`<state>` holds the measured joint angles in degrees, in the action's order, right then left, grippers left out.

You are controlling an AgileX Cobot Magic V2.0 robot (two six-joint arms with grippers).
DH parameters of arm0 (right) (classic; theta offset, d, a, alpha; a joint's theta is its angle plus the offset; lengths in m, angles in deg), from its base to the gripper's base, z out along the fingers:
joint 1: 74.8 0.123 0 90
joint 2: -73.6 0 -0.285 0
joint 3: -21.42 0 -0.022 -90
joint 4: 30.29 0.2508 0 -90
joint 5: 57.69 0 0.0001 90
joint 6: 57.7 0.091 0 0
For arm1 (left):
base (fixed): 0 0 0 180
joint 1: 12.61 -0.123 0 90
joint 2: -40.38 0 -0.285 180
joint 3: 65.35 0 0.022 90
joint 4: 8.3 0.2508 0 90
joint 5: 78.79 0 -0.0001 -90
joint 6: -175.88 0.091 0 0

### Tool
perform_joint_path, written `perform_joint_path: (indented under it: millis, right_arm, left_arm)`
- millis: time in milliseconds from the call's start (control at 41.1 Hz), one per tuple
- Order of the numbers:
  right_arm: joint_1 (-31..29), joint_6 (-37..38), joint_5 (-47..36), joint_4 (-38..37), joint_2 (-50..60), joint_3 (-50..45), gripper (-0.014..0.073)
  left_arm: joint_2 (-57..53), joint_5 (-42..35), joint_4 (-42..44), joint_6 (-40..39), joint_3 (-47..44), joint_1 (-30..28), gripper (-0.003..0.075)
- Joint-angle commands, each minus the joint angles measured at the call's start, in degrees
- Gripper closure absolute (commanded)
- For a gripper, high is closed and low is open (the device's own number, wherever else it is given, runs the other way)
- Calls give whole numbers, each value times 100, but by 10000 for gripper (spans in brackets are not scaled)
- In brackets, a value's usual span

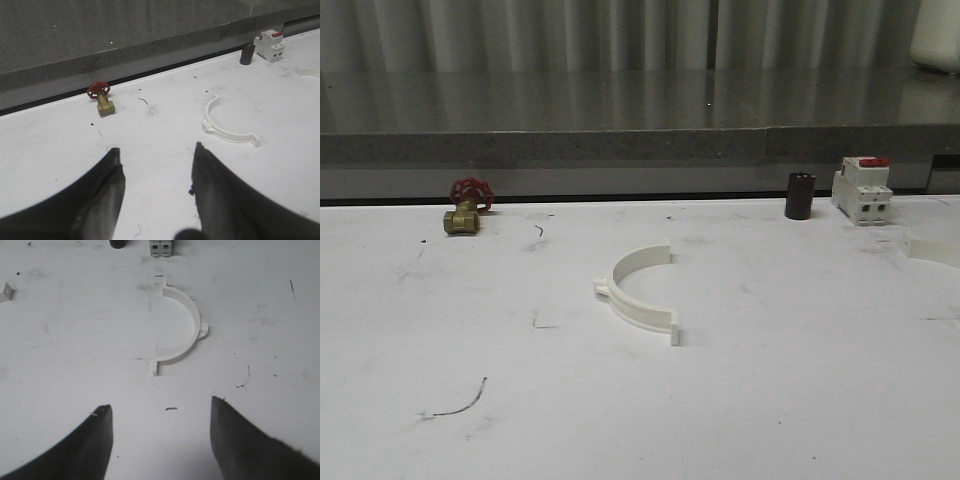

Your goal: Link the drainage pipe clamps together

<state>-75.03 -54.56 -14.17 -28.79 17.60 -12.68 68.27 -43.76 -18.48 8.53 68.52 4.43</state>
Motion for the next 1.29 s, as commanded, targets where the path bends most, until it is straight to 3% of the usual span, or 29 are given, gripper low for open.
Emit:
perform_joint_path:
  millis: [0, 316, 559, 1191, 1264]
  right_arm:
    - [-77, -34, -294, -67, -767, 566, 134]
    - [-694, -39, -110, -26, -3167, 1814, 134]
    - [-802, -182, -152, -26, -4624, 2592, 134]
    - [-943, -344, -605, -94, -5885, 2982, 136]
    - [-943, -344, -593, -63, -5920, 2982, 183]
  left_arm:
    - [80, -482, -92, -53, 155, -2, 407]
    - [80, -482, -92, -53, 155, -2, 407]
    - [80, -482, -92, -53, 155, -2, 407]
    - [80, -482, -92, -53, 155, -2, 407]
    - [80, -482, -92, -53, 155, -2, 407]
